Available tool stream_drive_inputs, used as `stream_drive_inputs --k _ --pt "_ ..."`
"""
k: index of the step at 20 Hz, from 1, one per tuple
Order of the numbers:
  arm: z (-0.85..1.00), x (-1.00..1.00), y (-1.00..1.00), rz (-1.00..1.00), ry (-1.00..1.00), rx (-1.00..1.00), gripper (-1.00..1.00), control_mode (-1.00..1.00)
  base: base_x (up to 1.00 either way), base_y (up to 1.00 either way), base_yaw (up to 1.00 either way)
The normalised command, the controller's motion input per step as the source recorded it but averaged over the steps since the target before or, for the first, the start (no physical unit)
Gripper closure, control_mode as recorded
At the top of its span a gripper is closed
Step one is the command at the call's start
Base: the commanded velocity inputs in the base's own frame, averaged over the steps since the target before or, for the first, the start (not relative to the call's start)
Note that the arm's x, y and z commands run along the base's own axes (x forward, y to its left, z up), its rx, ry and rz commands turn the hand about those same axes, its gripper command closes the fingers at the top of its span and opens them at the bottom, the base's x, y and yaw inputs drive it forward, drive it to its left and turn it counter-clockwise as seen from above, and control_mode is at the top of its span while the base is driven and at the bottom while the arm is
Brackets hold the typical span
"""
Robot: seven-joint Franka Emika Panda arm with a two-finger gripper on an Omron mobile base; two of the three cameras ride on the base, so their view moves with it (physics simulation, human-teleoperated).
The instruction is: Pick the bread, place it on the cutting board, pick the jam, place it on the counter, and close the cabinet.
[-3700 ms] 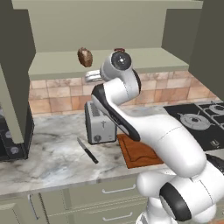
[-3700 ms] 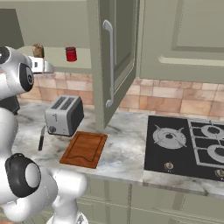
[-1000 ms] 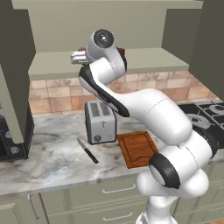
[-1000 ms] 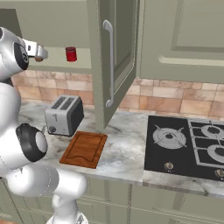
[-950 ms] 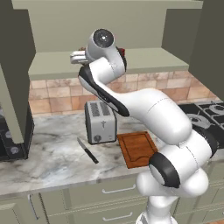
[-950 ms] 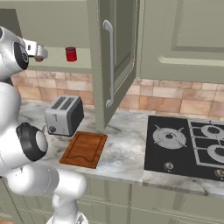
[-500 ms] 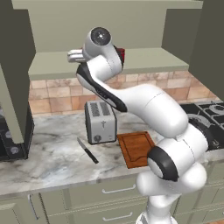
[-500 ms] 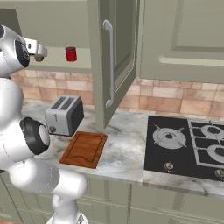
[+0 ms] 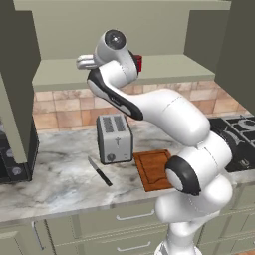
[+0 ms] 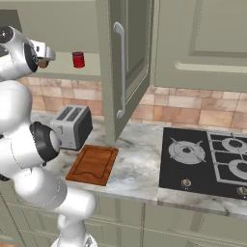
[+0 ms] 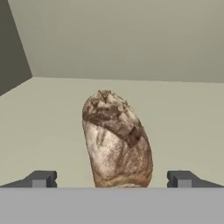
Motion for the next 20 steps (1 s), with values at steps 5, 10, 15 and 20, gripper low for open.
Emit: stream_drive_inputs --k 5,10,15,20 --pt "-0.05 0.18 0.01 0.05 0.00 0.00 -1.00 -1.00 0.00 0.00 0.00" --pt "-0.07 0.16 0.03 0.05 0.00 0.00 -1.00 -1.00 0.00 0.00 0.00" --pt "-0.08 0.16 0.03 0.05 0.00 0.00 -1.00 -1.00 0.00 0.00 0.00" --pt "-0.09 0.09 0.01 0.04 0.00 0.00 -1.00 -1.00 0.00 0.00 0.00"
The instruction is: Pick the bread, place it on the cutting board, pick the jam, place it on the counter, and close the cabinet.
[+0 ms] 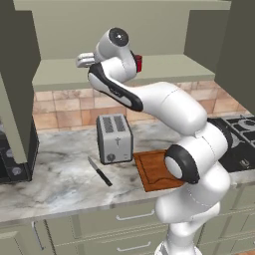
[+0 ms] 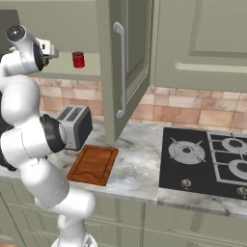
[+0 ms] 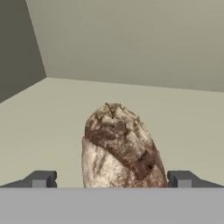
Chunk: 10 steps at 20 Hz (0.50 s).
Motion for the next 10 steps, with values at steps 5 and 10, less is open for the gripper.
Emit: stream_drive_inputs --k 5,10 --pt "-0.12 0.02 0.00 0.04 0.00 0.00 1.00 -1.00 0.00 0.00 0.00" --pt "-0.04 0.00 0.00 0.04 0.00 0.00 1.00 -1.00 0.00 0.00 0.00"
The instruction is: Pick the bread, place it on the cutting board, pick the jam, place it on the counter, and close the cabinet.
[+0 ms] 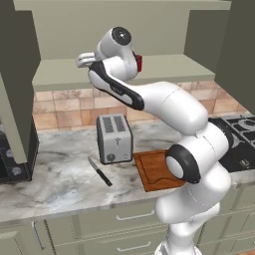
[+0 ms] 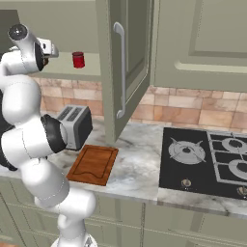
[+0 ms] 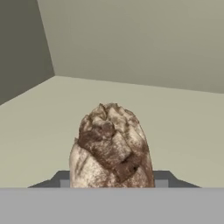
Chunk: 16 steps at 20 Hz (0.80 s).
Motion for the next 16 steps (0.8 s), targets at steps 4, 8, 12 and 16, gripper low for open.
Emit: stream_drive_inputs --k 4,8,12,16 --pt "0.00 -0.01 0.00 0.00 0.00 0.00 1.00 -1.00 0.00 0.00 0.00" --pt "0.00 -0.26 0.00 0.00 0.00 -0.02 1.00 -1.00 0.00 0.00 0.00" --pt "0.00 -0.50 -0.05 0.00 0.00 -0.03 1.00 -1.00 0.00 0.00 0.00" --pt "0.00 -0.59 -0.09 0.00 -0.01 -0.03 1.00 -1.00 0.00 0.00 0.00"
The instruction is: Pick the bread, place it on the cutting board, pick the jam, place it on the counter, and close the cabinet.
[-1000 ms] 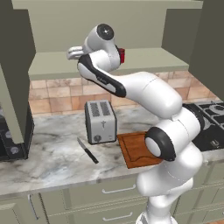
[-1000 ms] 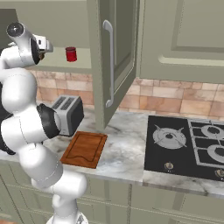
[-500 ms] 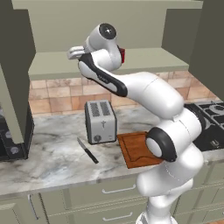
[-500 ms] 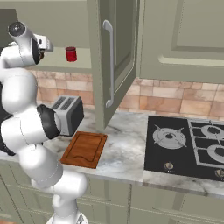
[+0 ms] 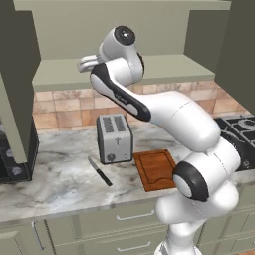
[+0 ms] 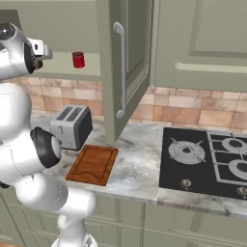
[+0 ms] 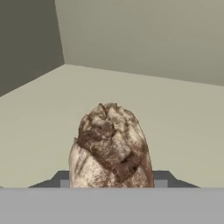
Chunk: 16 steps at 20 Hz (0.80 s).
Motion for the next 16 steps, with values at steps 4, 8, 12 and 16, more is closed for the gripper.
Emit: stream_drive_inputs --k 4,8,12,16 --pt "0.00 -0.63 -0.14 0.00 0.00 -0.01 1.00 -1.00 0.00 0.00 0.00" --pt "0.00 -0.66 -0.24 0.00 0.00 0.00 1.00 -1.00 0.00 0.00 0.00" --pt "0.00 -0.72 -0.34 0.00 0.00 0.00 1.00 -1.00 0.00 0.00 0.00" --pt "0.00 -0.71 -0.39 0.00 0.00 0.00 1.00 -1.00 0.00 0.00 0.00"
